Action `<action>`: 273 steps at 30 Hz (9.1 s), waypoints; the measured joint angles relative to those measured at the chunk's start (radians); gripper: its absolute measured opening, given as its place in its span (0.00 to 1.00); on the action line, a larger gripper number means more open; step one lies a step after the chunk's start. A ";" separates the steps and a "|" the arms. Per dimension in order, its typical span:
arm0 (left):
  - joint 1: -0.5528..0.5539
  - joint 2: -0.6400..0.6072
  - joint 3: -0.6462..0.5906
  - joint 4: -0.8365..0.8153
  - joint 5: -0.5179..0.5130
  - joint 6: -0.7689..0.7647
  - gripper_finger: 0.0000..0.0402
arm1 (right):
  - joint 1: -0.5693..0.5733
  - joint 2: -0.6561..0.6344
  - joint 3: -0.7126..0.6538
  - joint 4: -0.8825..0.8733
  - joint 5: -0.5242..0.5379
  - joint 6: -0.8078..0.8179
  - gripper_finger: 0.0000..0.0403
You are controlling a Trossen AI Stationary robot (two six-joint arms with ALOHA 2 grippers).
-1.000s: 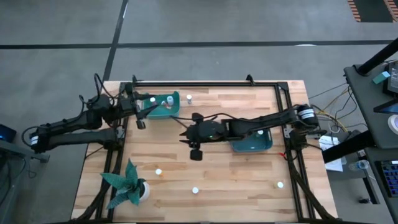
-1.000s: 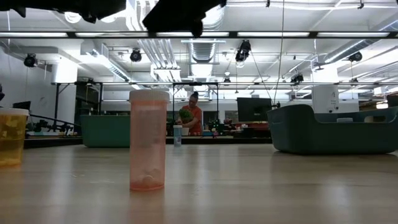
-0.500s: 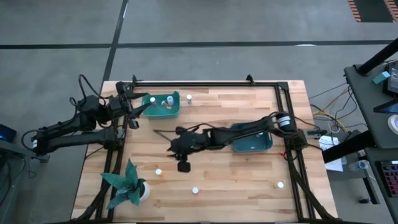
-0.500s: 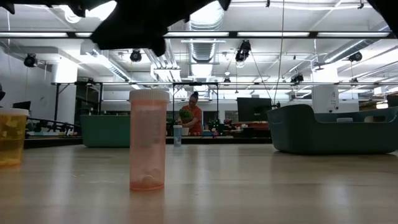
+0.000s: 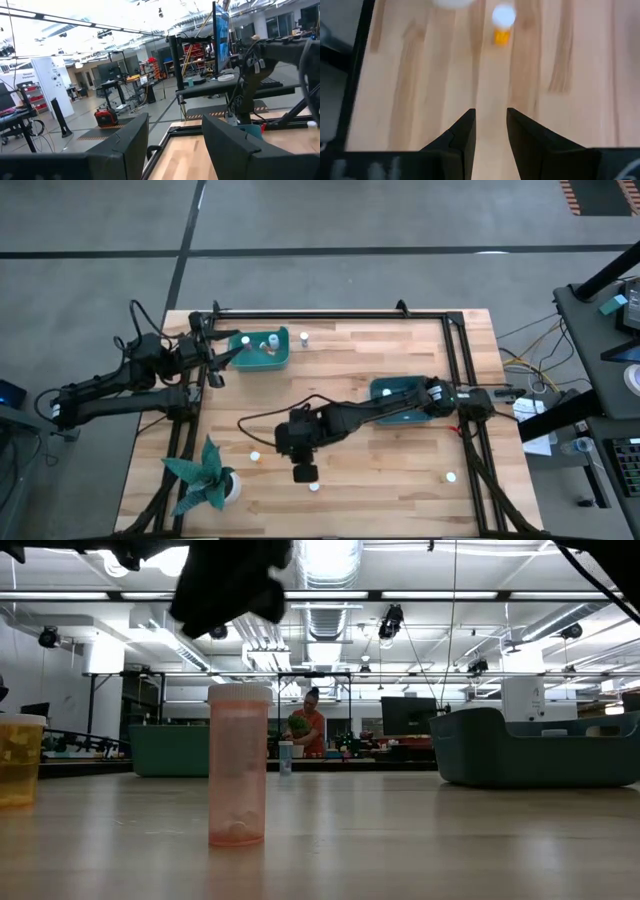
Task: Pick and place medicine bottles into bin by pill shape (circle, oval)
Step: Put the pink tablet bottle into the blue bin, then put the blue capsule bottle into the green bin
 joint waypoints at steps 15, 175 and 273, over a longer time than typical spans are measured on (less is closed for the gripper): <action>0.000 0.002 0.000 0.001 0.000 -0.073 0.42 | 0.158 -0.007 0.066 -0.189 0.039 0.200 0.25; -0.001 -0.181 -0.068 0.002 0.000 -0.170 0.42 | -0.295 -1.264 -1.468 0.001 0.255 0.531 0.28; -0.001 -0.175 -0.068 0.002 0.000 -0.170 0.42 | -0.330 -1.099 -1.495 0.075 0.200 0.360 0.36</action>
